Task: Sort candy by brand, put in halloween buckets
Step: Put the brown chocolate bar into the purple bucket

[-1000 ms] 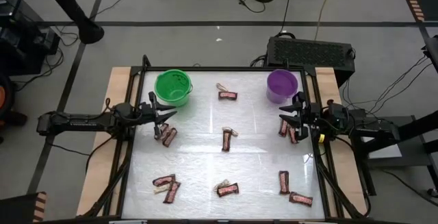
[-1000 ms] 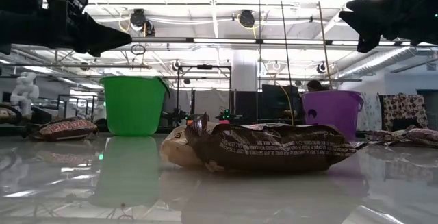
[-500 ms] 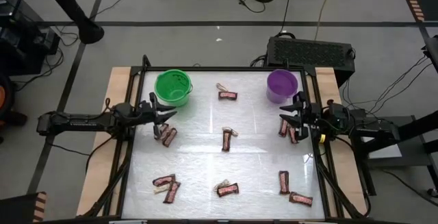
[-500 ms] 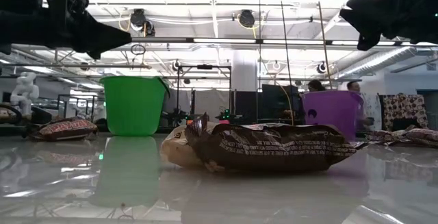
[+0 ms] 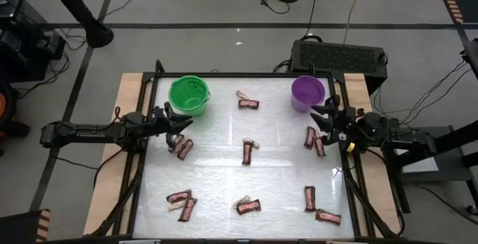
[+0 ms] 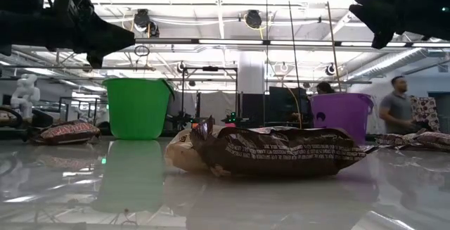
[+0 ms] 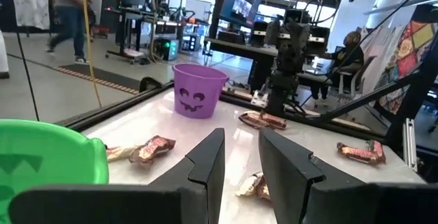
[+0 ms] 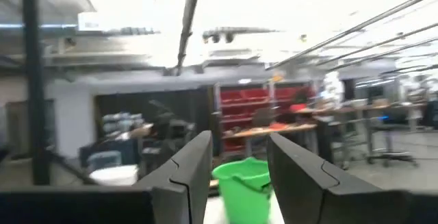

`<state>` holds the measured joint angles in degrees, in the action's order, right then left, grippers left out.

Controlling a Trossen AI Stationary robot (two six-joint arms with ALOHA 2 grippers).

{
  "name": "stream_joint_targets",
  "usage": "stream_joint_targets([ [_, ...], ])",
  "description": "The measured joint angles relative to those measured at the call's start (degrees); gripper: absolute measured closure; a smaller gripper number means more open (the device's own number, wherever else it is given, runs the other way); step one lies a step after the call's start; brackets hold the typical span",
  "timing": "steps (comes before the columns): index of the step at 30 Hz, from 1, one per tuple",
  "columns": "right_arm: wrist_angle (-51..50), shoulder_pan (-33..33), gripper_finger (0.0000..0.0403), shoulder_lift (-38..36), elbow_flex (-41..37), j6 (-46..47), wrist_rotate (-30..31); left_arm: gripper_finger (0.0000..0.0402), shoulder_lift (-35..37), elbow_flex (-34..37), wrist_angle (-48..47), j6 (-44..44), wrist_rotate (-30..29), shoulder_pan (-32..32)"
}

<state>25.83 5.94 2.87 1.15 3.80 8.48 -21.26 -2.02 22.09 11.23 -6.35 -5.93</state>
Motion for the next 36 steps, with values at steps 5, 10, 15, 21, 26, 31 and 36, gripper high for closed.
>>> stream_joint_targets([
  [5,2.47,0.00,0.0271,1.68,0.44,-1.69,0.58,0.0304,-0.97,-3.11,-2.18,-1.62,-1.33,0.00],
  [10,-11.53,-0.02,0.0271,7.67,8.99,1.54,0.76,0.0304,-5.86,-9.36,-6.92,-4.80,0.46,0.00],
  [15,-39.35,-0.05,0.0271,19.05,26.33,6.75,2.99,0.0304,-11.50,-13.22,-6.34,-7.47,1.46,0.02],
  [21,-75.88,-0.05,0.0271,36.35,43.96,26.02,6.12,0.0304,-19.17,-13.40,-0.32,-9.78,2.51,0.91],
  [26,-90.93,-0.05,0.0271,48.82,46.95,43.20,2.19,0.0304,-24.22,-13.91,6.55,-11.62,5.04,1.91],
  [31,-95.77,-0.05,0.0271,58.08,46.95,45.84,-2.59,0.0304,-31.39,-19.31,-2.06,-10.07,3.17,3.85],
  [36,-97.59,0.44,0.0271,63.04,46.95,46.57,-2.81,0.0304,-42.14,-25.30,-3.68,-10.81,0.01,6.45],
])
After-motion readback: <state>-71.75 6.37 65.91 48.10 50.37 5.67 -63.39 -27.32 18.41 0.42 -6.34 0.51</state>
